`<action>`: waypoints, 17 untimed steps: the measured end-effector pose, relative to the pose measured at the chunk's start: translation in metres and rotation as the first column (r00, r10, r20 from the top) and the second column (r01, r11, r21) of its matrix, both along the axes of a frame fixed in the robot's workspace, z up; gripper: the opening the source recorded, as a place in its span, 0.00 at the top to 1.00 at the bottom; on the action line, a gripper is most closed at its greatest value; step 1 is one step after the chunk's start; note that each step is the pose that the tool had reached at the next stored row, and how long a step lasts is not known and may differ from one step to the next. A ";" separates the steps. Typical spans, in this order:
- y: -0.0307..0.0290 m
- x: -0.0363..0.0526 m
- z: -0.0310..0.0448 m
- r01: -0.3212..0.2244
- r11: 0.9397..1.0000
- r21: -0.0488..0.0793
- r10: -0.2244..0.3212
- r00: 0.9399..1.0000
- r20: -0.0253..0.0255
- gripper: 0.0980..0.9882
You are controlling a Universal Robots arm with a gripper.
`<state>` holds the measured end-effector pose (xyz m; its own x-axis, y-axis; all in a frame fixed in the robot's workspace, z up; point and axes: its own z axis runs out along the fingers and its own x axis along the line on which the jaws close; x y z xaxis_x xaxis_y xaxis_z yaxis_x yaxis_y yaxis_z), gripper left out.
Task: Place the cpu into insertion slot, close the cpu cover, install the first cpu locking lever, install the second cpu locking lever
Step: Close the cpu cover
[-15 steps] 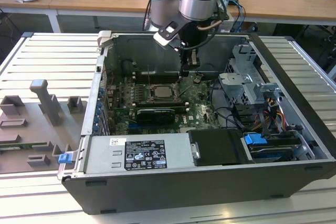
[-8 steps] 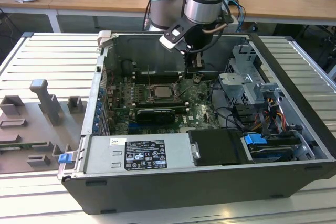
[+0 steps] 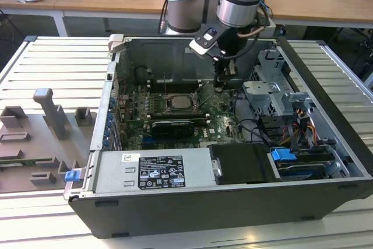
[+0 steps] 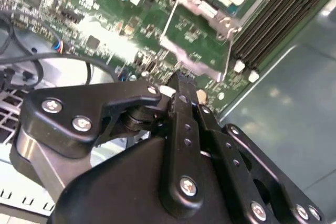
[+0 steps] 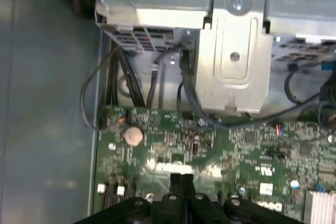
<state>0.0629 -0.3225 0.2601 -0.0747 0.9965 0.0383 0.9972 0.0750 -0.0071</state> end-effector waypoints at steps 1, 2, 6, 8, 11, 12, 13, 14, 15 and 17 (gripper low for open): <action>0.0001 0.0009 -0.0040 -0.003 1.000 0.000 0.003 1.000 0.000 0.99; 0.0001 0.0009 -0.0057 -0.004 1.000 0.000 0.004 1.000 -0.016 0.99; 0.0001 -0.0058 -0.0059 -0.008 1.000 0.000 0.008 1.000 -0.031 0.99; 0.0001 -0.0099 -0.0060 -0.010 1.000 0.000 0.010 0.999 -0.031 0.99; 0.0001 -0.0147 -0.0060 -0.012 1.000 0.000 0.012 0.999 -0.031 0.99; 0.0001 -0.0163 -0.0060 -0.011 1.000 0.000 0.011 0.999 -0.031 0.99; 0.0001 -0.0188 -0.0060 -0.011 1.000 0.000 0.011 0.999 -0.031 0.99; 0.0001 -0.0211 -0.0060 -0.012 1.000 0.000 0.012 0.999 -0.031 0.99; 0.0001 -0.0234 -0.0060 -0.011 1.000 0.000 0.011 0.999 -0.031 0.99; 0.0001 -0.0248 -0.0060 -0.012 1.000 0.000 0.012 0.999 -0.031 0.99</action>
<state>0.0381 -0.3224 0.2541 -0.0849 0.9956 0.0407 0.9955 0.0865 -0.0378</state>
